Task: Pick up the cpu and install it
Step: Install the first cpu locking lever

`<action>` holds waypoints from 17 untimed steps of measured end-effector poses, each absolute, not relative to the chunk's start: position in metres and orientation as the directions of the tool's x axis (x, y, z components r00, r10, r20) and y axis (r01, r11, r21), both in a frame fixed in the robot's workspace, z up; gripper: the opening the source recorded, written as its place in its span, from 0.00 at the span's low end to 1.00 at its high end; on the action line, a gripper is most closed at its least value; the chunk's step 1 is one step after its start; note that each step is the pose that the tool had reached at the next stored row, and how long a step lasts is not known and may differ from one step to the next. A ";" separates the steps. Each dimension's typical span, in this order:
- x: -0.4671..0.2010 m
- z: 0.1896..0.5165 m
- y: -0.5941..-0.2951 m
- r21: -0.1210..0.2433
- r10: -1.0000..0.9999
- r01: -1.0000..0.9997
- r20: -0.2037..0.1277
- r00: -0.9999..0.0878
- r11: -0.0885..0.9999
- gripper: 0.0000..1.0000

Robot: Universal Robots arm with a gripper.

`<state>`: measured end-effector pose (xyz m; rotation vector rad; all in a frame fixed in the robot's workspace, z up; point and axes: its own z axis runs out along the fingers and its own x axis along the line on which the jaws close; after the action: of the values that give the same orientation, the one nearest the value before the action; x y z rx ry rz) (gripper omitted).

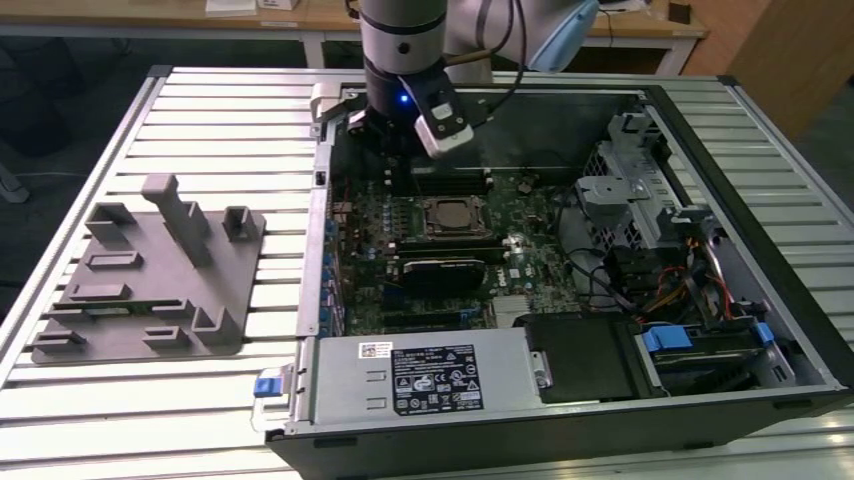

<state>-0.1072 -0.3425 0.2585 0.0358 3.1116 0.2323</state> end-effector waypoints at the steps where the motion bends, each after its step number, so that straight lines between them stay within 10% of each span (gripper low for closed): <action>1: -0.108 0.259 -0.343 0.159 0.025 0.021 -0.019 -1.000 0.987 0.11; 17: -0.103 0.258 -0.343 0.197 0.025 0.021 -0.018 -1.000 0.980 0.11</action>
<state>-0.1031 -0.3426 0.2575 0.0365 3.1057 0.3094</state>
